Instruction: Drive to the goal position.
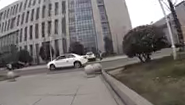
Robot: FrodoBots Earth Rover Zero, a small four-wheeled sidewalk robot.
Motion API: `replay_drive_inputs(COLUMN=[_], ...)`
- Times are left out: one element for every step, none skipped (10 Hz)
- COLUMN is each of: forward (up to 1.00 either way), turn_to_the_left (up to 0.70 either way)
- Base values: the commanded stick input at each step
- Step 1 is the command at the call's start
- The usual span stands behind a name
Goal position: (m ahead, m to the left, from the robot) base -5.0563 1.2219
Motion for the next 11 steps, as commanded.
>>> replay_drive_inputs(forward=[0.0,0.0,0.0,0.0,0.0,0.0,0.0,0.0,0.0,0.0,0.0], turn_to_the_left=[0.7,0.7,0.7,0.7,0.7,0.7,0.7,0.7,0.7,0.7,0.7])
